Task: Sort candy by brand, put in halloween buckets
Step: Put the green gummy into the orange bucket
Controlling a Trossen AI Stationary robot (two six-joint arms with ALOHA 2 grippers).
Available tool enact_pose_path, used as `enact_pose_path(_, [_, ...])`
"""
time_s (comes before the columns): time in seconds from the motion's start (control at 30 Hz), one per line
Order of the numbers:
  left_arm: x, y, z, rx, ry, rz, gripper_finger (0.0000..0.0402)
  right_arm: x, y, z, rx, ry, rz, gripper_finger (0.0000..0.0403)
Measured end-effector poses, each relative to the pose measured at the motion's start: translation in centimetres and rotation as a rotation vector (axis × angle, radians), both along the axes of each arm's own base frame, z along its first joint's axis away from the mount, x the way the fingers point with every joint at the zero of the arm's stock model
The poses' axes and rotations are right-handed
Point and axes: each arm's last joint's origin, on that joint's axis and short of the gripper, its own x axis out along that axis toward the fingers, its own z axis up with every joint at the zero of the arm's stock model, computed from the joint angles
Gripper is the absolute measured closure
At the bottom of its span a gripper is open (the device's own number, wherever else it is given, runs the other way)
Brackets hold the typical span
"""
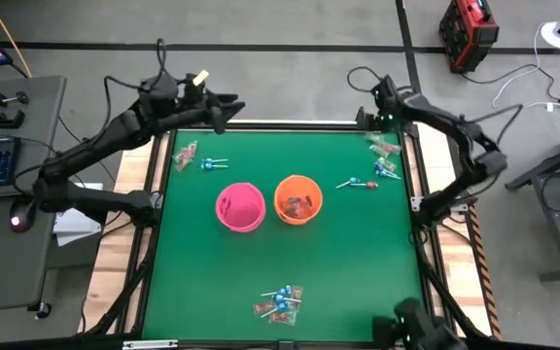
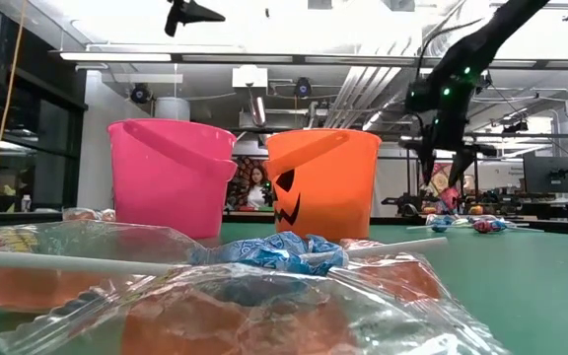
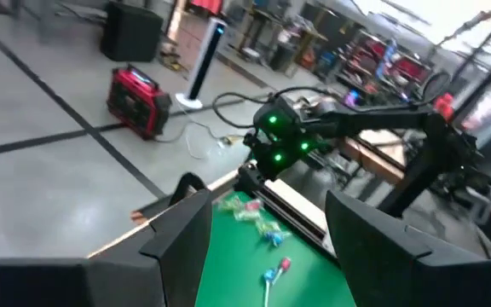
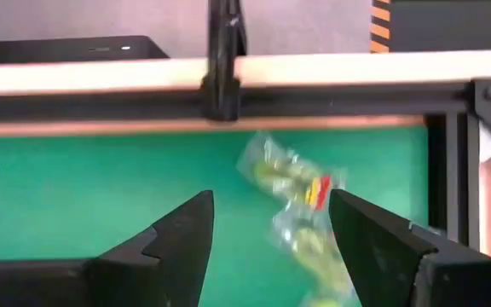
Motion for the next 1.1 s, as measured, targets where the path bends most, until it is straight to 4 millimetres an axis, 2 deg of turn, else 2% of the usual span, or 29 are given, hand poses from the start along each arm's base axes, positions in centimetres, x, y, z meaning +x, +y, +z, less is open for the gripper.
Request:
enact_pose_path(0.2, [0.2,-0.5,-0.1,0.002,0.005,0.013,0.0181,0.9,-3.0,-2.7,0.094,0.067,0.027,0.0176])
enact_pose_path(0.33, [0.3,-1.2,0.1,0.03,0.011,-0.02,0.0181,1.2,-3.5,-4.9,0.184,0.117,0.053,0.0176])
enact_pose_path(0.5, [-0.2,-2.2,0.8,0.073,-0.002,-0.046,0.0181,1.3,-3.7,-6.5,0.222,0.167,0.095,0.0182])
enact_pose_path(0.6, [-1.1,-2.6,1.3,0.091,-0.026,-0.035,0.0181,1.3,-3.8,-6.9,0.229,0.182,0.131,0.0219])
enact_pose_path(0.73, [-2.9,-3.3,2.5,0.13,-0.072,0.004,0.0181,1.4,-3.9,-7.0,0.213,0.187,0.153,0.0332])
enact_pose_path(0.8, [-4.1,-3.9,3.1,0.158,-0.103,0.016,0.0181,1.6,-3.8,-6.5,0.193,0.184,0.172,0.0382])
enact_pose_path(0.93, [-7.1,-5.4,4.5,0.234,-0.167,0.033,0.0181,2.7,-2.6,-3.3,0.087,0.119,0.214,0.038])
enact_pose_path(1.1, [-10.3,-6.7,5.1,0.292,-0.179,0.11,0.0181,5.4,1.0,2.2,-0.065,-0.067,0.298,0.0396])
